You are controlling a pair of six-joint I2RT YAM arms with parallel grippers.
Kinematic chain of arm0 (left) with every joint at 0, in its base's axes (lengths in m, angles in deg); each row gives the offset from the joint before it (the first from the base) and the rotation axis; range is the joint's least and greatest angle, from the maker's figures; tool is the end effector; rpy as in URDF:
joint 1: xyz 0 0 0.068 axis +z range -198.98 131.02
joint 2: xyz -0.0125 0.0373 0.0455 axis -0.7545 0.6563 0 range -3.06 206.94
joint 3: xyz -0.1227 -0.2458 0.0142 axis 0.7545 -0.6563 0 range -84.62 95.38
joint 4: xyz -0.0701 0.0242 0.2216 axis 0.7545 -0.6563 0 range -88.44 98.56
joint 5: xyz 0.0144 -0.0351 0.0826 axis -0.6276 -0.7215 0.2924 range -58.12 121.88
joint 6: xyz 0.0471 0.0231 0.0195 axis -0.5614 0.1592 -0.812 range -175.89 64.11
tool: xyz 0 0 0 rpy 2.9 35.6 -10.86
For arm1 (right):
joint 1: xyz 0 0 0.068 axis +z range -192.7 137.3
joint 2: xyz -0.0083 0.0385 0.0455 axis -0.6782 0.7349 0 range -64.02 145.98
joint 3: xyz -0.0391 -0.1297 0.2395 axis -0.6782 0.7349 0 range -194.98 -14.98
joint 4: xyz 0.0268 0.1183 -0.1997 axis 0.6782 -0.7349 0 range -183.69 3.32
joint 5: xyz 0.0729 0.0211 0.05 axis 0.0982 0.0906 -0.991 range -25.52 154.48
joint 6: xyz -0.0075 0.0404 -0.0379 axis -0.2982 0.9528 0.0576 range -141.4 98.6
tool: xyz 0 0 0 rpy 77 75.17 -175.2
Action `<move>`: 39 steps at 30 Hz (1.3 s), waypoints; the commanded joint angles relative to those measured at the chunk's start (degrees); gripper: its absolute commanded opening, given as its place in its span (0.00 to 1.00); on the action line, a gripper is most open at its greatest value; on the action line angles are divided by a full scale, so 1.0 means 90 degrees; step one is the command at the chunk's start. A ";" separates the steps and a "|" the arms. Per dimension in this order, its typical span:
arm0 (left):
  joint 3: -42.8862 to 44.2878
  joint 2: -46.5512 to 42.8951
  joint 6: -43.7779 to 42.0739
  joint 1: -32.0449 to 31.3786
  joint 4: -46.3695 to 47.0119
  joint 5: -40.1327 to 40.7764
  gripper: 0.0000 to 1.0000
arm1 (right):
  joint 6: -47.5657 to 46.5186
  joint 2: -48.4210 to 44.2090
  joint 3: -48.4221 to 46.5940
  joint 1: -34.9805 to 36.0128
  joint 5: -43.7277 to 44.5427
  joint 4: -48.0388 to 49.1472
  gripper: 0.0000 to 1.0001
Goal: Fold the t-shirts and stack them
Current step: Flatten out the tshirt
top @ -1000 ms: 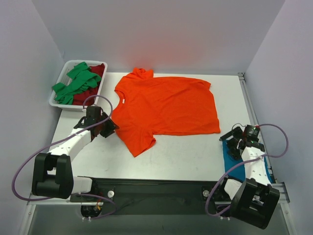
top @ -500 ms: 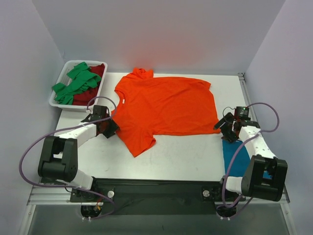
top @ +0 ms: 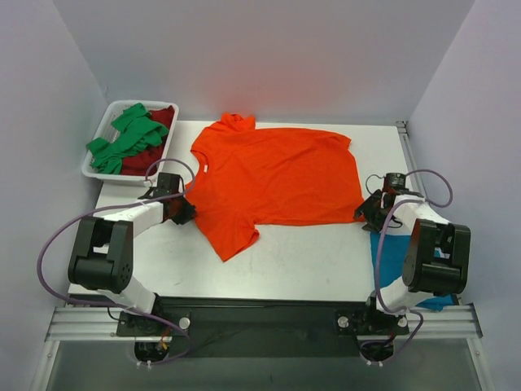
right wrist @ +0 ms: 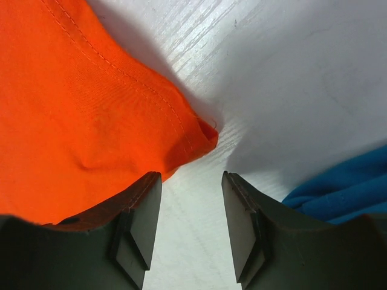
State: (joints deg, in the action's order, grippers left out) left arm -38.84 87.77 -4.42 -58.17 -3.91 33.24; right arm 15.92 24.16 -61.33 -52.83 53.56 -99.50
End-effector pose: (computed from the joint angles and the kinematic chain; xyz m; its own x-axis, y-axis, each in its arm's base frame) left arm 0.2752 -0.0435 0.1749 -0.6338 -0.6896 -0.3502 -0.5598 0.7215 -0.4075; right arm 0.2735 -0.0415 0.1898 -0.5992 0.7118 -0.3664 0.5383 0.6970 0.4737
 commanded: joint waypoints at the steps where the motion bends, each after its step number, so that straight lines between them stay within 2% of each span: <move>1: 0.0235 0.0045 -0.0054 0.0015 0.0155 0.0151 0.22 | 0.0043 0.0123 -0.0172 -0.0036 0.0139 0.0086 0.42; 2: 0.0245 0.0026 -0.0073 0.0015 0.0126 0.0151 0.14 | 0.0052 0.0172 -0.0192 -0.0027 0.0149 0.0125 0.39; 3: 0.0265 -0.0013 -0.0083 0.0044 0.0087 0.0151 0.10 | 0.0043 0.0279 -0.0231 -0.0036 0.0168 0.0145 0.36; 5: 0.0236 -0.0208 -0.0103 0.0074 -0.0040 0.0199 0.01 | 0.0043 0.0348 -0.0250 -0.0036 0.0236 0.0174 0.24; 7: 0.0158 -0.0510 -0.0093 0.0142 -0.0118 0.0209 0.00 | 0.0043 0.0426 -0.0289 -0.0027 0.0266 0.0184 0.06; 8: 0.0071 -0.0637 -0.0074 0.0171 -0.0157 0.0219 0.00 | 0.0033 0.0436 -0.0290 -0.0036 0.0266 0.0174 0.01; 13: -0.0242 -0.1457 -0.0073 0.0376 -0.0556 0.0356 0.00 | 0.0062 -0.0012 0.0022 0.0012 0.0178 0.0213 0.00; 21: -0.1111 -0.2620 -0.0220 0.0992 -0.0939 0.0278 0.00 | 0.0209 -0.1426 0.1406 0.0003 -0.0290 0.0359 0.00; 29: -0.1366 -0.2699 -0.0454 0.1217 -0.0920 0.0044 0.00 | 0.0355 -0.2834 0.2210 0.0003 -0.0360 0.0106 0.00; 30: -0.1327 -0.2670 -0.0474 0.1217 -0.0919 0.0024 0.03 | 0.0317 -0.2912 0.2191 -0.0007 -0.0340 0.0058 0.00; 31: -0.1298 -0.2660 -0.0522 0.1226 -0.0997 0.0024 0.13 | 0.0297 -0.2952 0.2142 -0.0007 -0.0311 -0.0059 0.00; 32: -0.1220 -0.2651 -0.0532 0.1226 -0.1075 0.0014 0.26 | 0.0297 -0.2972 0.2132 0.0002 -0.0310 -0.0079 0.00; 33: -0.1190 -0.2670 -0.0561 0.1226 -0.1133 0.0043 0.47 | 0.0287 -0.3010 0.2132 0.0003 -0.0339 -0.0089 0.00; 34: -0.1190 -0.2776 -0.0571 0.1188 -0.1279 0.0053 0.55 | 0.0239 -0.3011 0.2132 0.0003 -0.0417 -0.0080 0.04; 36: -0.1268 -0.3001 -0.0601 0.1168 -0.1378 0.0082 0.61 | 0.0189 -0.3011 0.2084 0.0032 -0.0476 -0.0070 0.08; 39: -0.1385 -0.3625 -0.0620 0.1138 -0.1768 0.0287 0.64 | 0.0082 -0.3001 0.1986 0.0061 -0.0545 -0.0099 0.16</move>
State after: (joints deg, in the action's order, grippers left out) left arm -51.38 60.45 -8.69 -47.81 -16.63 33.92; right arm 18.17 -2.16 -41.50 -52.72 49.30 -98.15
